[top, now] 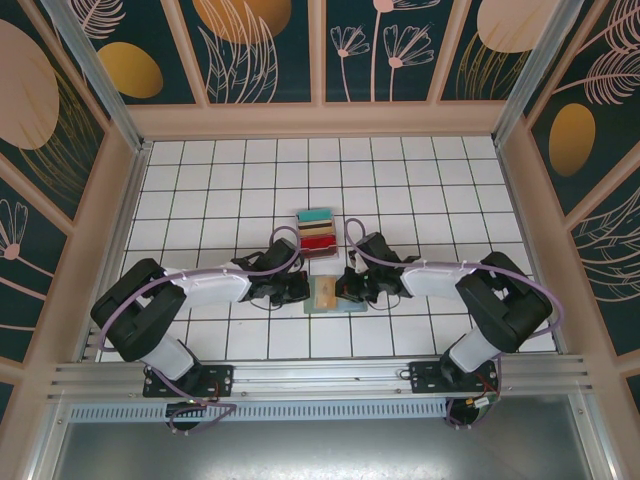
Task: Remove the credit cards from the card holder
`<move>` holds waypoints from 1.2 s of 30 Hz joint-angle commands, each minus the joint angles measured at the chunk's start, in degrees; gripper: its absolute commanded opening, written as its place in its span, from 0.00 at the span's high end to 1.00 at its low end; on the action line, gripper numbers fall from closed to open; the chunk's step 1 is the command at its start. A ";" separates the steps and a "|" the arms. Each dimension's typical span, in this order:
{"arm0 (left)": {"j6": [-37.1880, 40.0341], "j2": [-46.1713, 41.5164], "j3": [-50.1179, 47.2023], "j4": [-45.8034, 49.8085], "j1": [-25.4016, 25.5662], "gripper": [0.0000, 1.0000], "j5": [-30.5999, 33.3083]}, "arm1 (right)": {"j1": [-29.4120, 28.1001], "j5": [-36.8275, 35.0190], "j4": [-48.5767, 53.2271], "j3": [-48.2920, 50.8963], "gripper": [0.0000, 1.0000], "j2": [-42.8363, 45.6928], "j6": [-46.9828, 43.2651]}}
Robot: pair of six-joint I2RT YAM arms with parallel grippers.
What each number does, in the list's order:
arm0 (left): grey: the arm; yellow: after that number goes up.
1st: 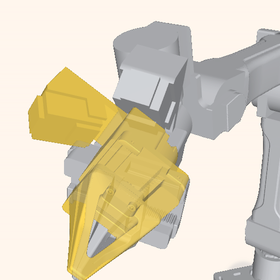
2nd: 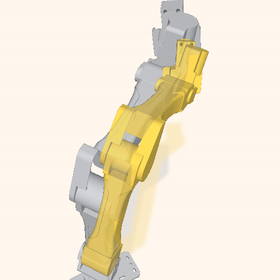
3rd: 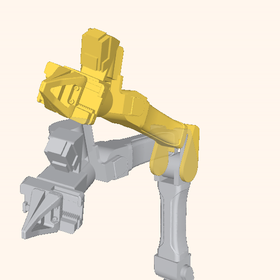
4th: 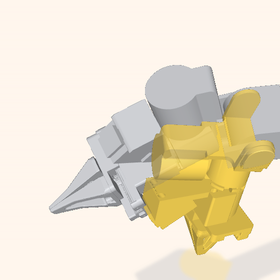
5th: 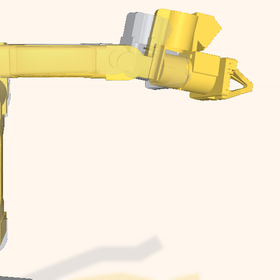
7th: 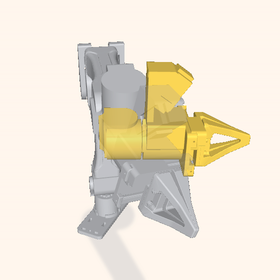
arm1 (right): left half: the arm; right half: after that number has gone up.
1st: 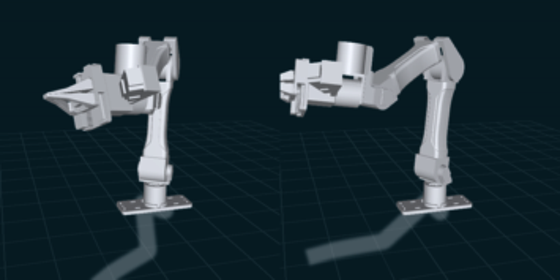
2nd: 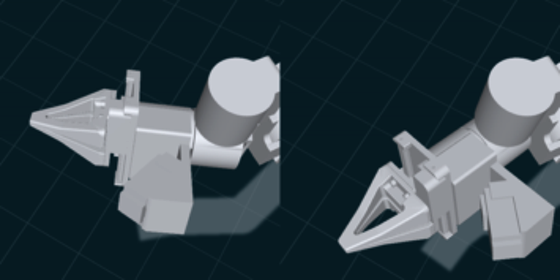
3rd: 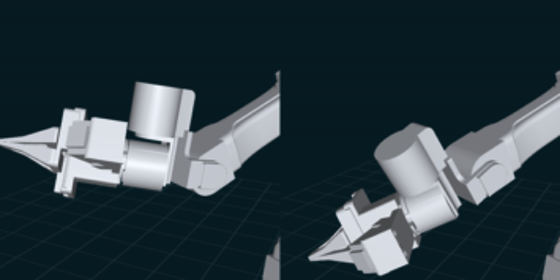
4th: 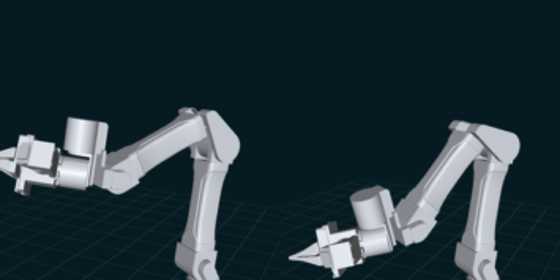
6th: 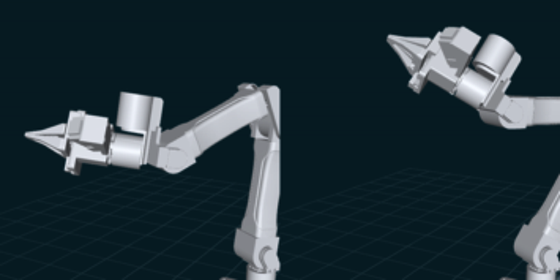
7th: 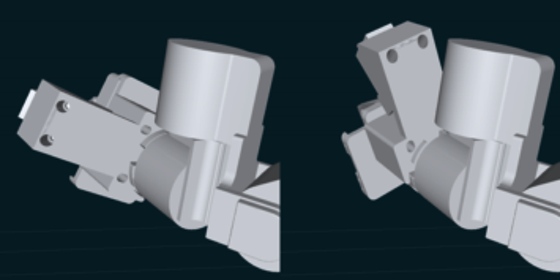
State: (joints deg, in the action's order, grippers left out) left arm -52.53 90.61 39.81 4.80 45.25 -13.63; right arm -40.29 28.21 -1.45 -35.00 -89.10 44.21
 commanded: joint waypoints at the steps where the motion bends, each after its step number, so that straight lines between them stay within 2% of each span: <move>1: 0.68 2.19 -0.78 6.28 -0.06 1.00 4.05 | 1.30 0.14 3.27 -0.94 1.00 -0.46 -2.84; 24: 0.85 1.83 -0.55 6.02 -0.03 1.00 3.48 | 3.65 -0.15 5.90 0.21 1.00 3.39 -4.57; 27: 0.74 0.79 0.15 6.01 -0.07 1.00 3.51 | 3.65 -3.00 7.61 -0.46 0.86 6.40 -4.39; 30: 0.83 -0.50 1.00 5.93 -0.01 0.97 3.16 | 3.80 -7.46 10.67 -0.86 0.78 9.72 -4.74; 34: 0.72 -2.73 1.91 4.69 -0.01 0.88 2.77 | 4.83 -10.42 12.54 0.89 0.73 11.91 -4.75; 36: 0.50 -3.60 2.04 3.07 -0.04 0.88 1.98 | 5.29 -10.80 12.04 2.38 0.72 11.77 -4.31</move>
State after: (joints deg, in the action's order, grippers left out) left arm -52.53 89.23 40.51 7.31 45.39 -12.12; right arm -35.73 20.58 7.97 -34.65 -77.82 40.34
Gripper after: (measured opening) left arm 0.120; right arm 0.275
